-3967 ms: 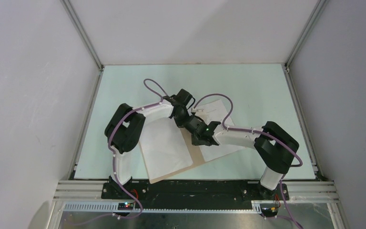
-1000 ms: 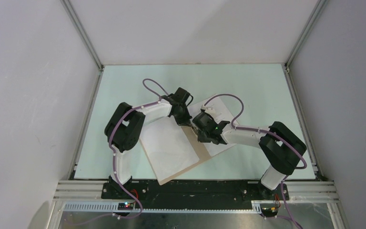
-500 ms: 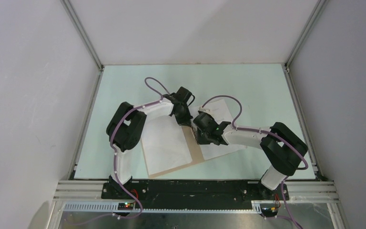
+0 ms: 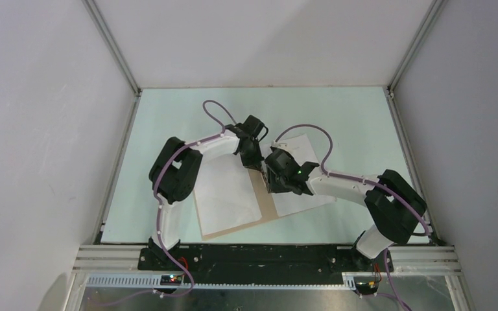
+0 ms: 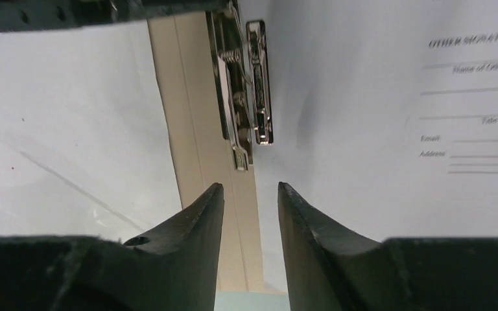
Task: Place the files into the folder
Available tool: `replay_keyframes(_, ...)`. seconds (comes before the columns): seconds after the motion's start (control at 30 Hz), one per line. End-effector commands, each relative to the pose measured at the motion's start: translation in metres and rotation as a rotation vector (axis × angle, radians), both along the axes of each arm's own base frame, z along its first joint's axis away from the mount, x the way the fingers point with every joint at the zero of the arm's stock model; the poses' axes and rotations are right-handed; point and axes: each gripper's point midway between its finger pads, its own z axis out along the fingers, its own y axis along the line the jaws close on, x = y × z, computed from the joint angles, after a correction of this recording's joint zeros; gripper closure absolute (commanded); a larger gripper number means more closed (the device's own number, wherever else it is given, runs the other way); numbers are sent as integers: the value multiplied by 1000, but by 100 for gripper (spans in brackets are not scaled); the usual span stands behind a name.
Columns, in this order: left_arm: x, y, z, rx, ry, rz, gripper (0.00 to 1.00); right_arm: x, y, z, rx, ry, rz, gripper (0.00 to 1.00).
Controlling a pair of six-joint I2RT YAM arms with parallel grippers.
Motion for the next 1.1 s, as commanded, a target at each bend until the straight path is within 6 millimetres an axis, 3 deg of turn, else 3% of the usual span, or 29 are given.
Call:
replay_keyframes(0.0, 8, -9, 23, -22, -55, -61, 89, 24, 2, 23, -37, -114, 11, 56)
replay_keyframes(0.1, 15, -11, 44, -45, -93, -65, 78, 32, 2, 14, -105, -146, 30, 50)
replay_keyframes(0.27, 28, 8, 77, -91, -143, -19, 62, 46, 10, 17, -181, -220, 55, 44)
replay_keyframes(0.4, 37, 32, 96, -112, -174, 33, 61, 54, 23, 21, -227, -268, 84, 43)
replay_keyframes(0.53, 37, 63, 99, -110, -170, 92, 61, 61, 30, 18, -341, -298, 101, 46)
replay_keyframes(0.73, 30, 107, 100, -102, -164, 176, 62, 56, 32, -2, -492, -267, 118, 53)
replay_keyframes(0.9, 26, 144, 101, -85, -175, 256, 62, 55, 37, -7, -538, -277, 133, 70)
replay_keyframes(1.07, 19, 170, 95, -63, -169, 304, 63, 56, 34, -9, -611, -281, 128, 71)
